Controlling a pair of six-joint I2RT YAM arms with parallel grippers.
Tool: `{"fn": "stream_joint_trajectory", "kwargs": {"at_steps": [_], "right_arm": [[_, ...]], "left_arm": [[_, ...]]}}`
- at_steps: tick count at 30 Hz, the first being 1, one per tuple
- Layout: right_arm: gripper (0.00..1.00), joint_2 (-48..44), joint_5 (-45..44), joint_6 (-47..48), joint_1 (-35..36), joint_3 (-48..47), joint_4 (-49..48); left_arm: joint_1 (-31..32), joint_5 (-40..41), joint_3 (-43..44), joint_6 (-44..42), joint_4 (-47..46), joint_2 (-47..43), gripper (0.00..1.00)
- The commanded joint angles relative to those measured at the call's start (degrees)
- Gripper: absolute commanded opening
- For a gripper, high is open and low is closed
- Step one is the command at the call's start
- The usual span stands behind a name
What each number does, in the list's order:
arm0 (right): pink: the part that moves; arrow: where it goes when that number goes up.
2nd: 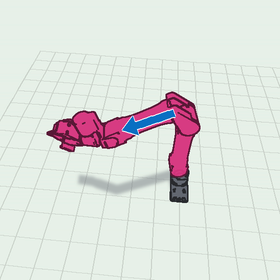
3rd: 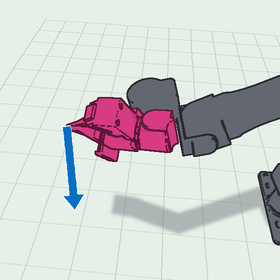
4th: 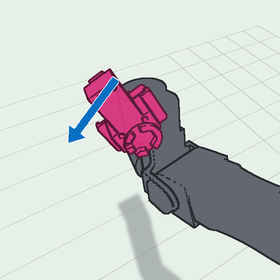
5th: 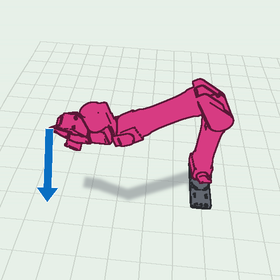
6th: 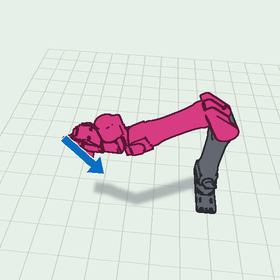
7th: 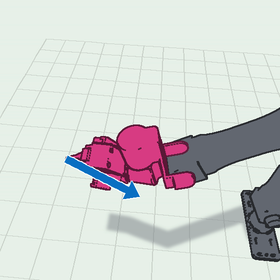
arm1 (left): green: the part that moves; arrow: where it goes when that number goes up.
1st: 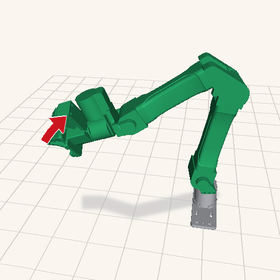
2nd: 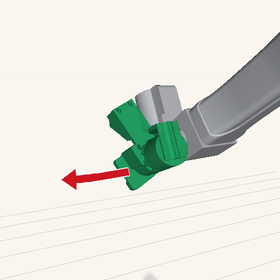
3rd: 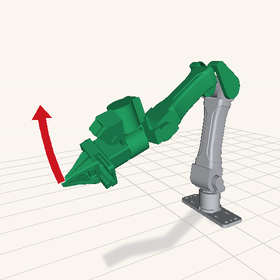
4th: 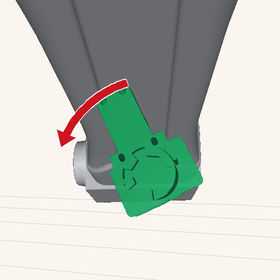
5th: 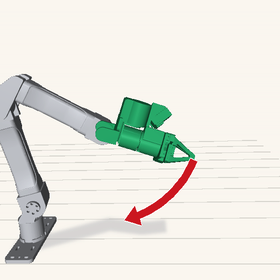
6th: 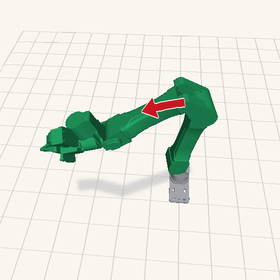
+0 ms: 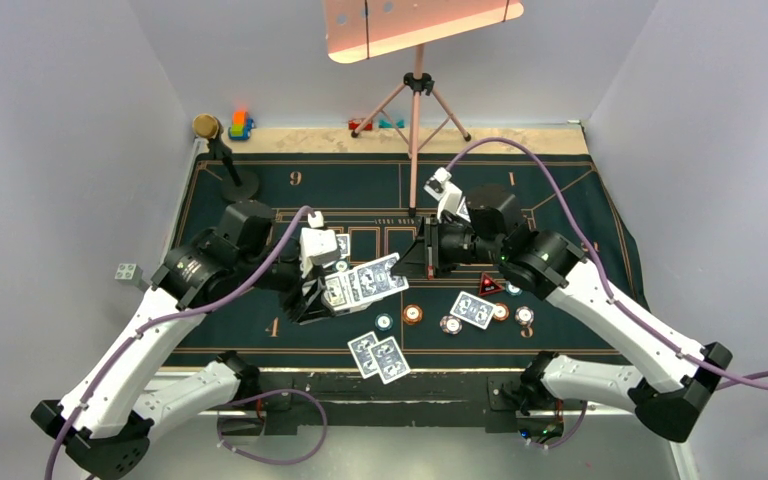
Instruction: Distribute texas hold em gaming equipment
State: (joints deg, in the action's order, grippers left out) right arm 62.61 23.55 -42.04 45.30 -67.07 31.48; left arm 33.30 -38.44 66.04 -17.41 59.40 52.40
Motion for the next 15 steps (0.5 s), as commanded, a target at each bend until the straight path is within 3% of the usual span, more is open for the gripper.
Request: {"fn": "stream_joint_trajectory", "kwargs": {"at_steps": [1, 15], "right_arm": [[0.0, -2.07, 1.54, -0.66, -0.85, -1.79, -0.91], [0.0, 1.53, 6.11, -1.51, -1.22, 0.75, -4.49]], "left_arm": [[-0.67, -2.43, 0.67, 1.15, -3.0, -0.15, 0.0], [-0.73, -3.31, 1.65, 1.13, -2.11, -0.33, 0.0]]}}
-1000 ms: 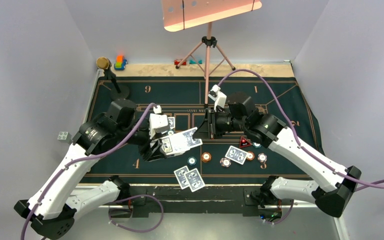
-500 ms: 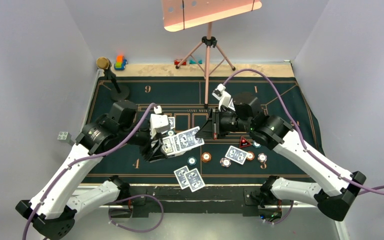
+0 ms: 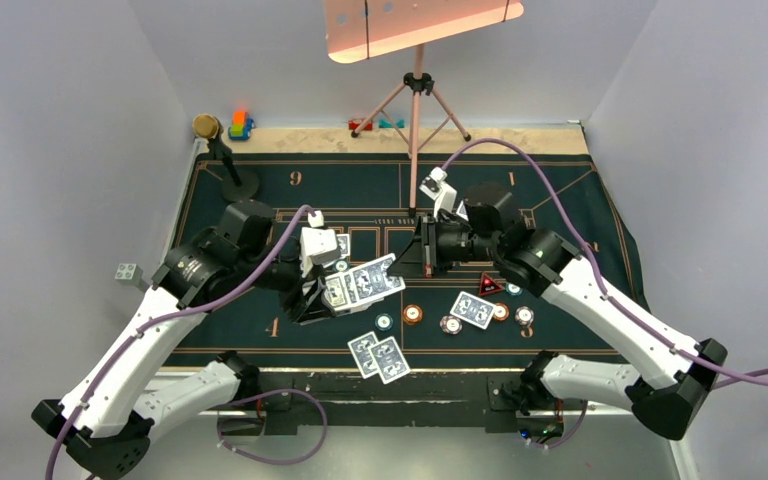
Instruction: Distribute texas hold em gaming equipment
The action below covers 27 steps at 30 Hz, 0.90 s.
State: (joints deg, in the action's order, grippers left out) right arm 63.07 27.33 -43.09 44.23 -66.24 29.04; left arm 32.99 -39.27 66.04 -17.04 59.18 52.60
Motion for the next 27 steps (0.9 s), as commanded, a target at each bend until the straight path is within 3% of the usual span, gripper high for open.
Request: {"fn": "stream_joint_trajectory", "kwargs": {"at_steps": [1, 7, 13, 16, 27], "right_arm": [[0.0, 1.17, 2.22, -0.31, -0.19, -0.21, -1.82], [0.01, 1.57, 2.11, -0.01, -0.2, -0.55, -1.18], [0.38, 0.94, 0.69, 0.6, -0.16, -0.17, 0.45], [0.49, 0.58, -0.26, 1.06, -0.2, -0.2, 1.45], [0.54, 0.92, -3.92, 2.3, -0.15, 0.52, 4.42]], "left_arm": [[-0.47, -2.56, 1.64, 0.76, -1.85, -0.48, 0.0], [-0.43, -2.65, 1.68, 0.68, -1.64, -0.63, 0.0], [-0.47, -2.72, 1.9, 0.84, -1.59, -0.74, 0.0], [-0.5, -2.9, 1.92, 1.08, -1.56, -0.81, 0.0], [-0.8, -3.45, 2.73, 1.82, -1.69, -0.73, 0.0]]}}
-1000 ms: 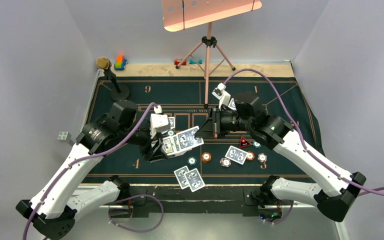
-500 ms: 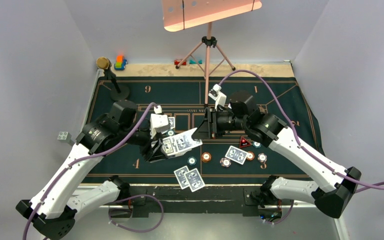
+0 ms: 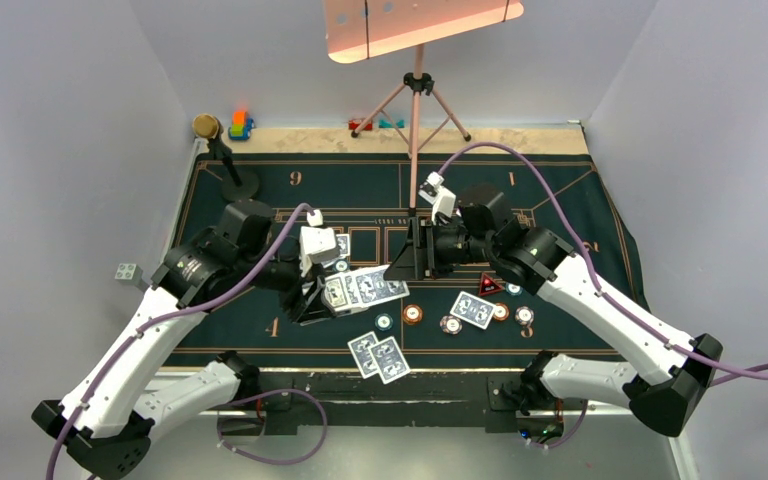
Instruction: Distribute texas hold em gaming equipment
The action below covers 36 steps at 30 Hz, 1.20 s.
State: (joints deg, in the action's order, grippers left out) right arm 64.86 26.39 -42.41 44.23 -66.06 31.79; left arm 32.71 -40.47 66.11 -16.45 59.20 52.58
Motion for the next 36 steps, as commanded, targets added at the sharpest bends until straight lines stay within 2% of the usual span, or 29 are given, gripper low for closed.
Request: {"fn": "stream_joint_trajectory", "kwargs": {"at_steps": [1, 7, 36], "right_arm": [[0.55, -0.76, -3.62, 1.88, -0.11, 0.25, 2.34], [0.56, -1.42, -5.81, 3.12, -0.02, 0.41, 4.28], [0.49, -8.58, 1.01, -5.43, -0.04, 7.24, -4.16]], "left_arm": [[-0.53, -2.32, 2.71, 1.32, -1.72, -0.7, 0.0], [-0.76, -2.59, 2.97, 1.44, -1.72, -0.48, 0.0], [-1.32, -3.04, 3.06, 2.2, -1.93, -0.67, 0.0]]}}
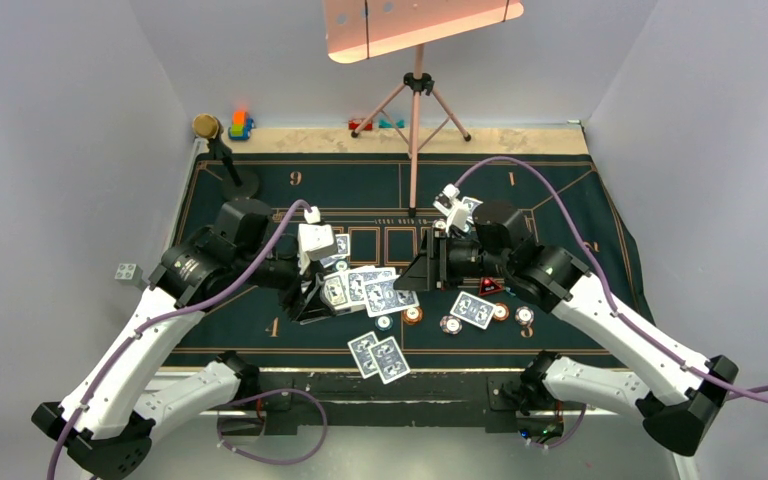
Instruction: Distribute texas hold em gaming equipment
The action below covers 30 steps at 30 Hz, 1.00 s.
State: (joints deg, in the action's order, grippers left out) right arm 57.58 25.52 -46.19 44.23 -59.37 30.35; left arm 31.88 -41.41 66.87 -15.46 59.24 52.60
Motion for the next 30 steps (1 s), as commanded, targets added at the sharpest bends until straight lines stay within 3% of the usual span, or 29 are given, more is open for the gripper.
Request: {"fn": "stream_joint_trajectory", "kwargs": {"at_steps": [1, 10, 17, 30], "right_arm": [[0.5, -1.26, 2.23, -1.63, -0.07, 0.57, -2.74], [0.53, -2.23, 2.59, -0.54, -0.05, 1.07, 1.47], [0.5, -3.32, 3.13, -0.99, -0.03, 2.61, 2.0], [0.2, -5.17, 3.46, -2.82, -0.06, 2.44, 1.48]], "left_arm": [[-0.53, -2.1, 2.23, 1.22, -1.94, -0.69, 0.0], [-0.61, -1.92, 2.3, 1.14, -2.05, -0.64, 0.0], [-0.69, -2.09, 2.73, 1.19, -1.91, -0.47, 0.0], [-0.81, -2.1, 3.09, 1.19, -1.95, 0.09, 0.0]]}}
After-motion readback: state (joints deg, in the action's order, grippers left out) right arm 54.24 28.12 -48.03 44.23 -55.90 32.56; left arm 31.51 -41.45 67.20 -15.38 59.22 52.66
